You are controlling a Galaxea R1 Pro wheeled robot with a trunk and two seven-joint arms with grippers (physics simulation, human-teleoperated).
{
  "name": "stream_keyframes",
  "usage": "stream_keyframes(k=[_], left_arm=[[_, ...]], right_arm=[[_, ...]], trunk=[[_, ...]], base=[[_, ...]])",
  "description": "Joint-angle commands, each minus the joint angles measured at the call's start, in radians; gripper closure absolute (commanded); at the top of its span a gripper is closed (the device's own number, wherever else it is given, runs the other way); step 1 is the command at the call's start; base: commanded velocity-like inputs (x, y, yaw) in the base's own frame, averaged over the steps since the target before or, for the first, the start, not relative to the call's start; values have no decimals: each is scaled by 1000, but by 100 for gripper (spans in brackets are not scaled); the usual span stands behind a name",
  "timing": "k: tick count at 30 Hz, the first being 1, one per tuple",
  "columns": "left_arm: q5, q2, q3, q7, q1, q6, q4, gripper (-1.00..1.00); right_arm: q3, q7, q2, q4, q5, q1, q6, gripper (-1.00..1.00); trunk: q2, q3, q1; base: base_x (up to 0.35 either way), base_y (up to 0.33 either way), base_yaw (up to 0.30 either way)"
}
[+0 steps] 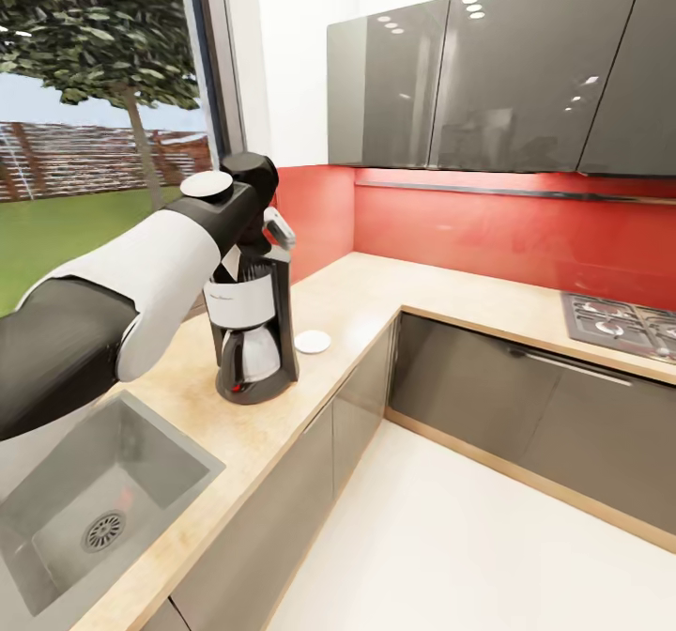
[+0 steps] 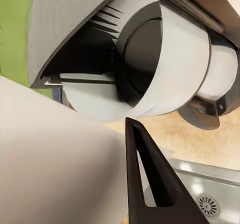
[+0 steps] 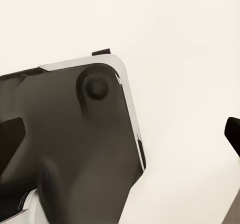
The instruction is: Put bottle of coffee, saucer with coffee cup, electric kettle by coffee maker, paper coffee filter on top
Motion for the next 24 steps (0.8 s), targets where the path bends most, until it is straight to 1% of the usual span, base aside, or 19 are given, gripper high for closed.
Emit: stream_keyframes(k=[1,8,10,21,24], left_arm=[[-7,0,-3,-10,-1,5,-1,100],[-7,1,-3,-10,1,6,0,100],[-7,1,-3,-10,2,6,-1,100],[-6,1,-1,-10,12,7,-4,100],[-5,0,-1,-10,13,7,-5,100]], right_arm=[[-4,1,0,-1,-4,0,-2,-100],[-3,1,0,-1,-4,0,-2,-100],[-3,1,0,-1,-4,0,-2,-100],[-3,1,0,-1,-4,0,-2,-100],[-3,1,0,-1,-4,0,-2,-100]], trunk=[[-2,-2,1],[-2,-2,1],[-2,-2,1],[-2,-2,1],[-2,-2,1]], base=[[182,105,0],[248,189,0],[140,122,0],[23,18,0],[117,25,0]])
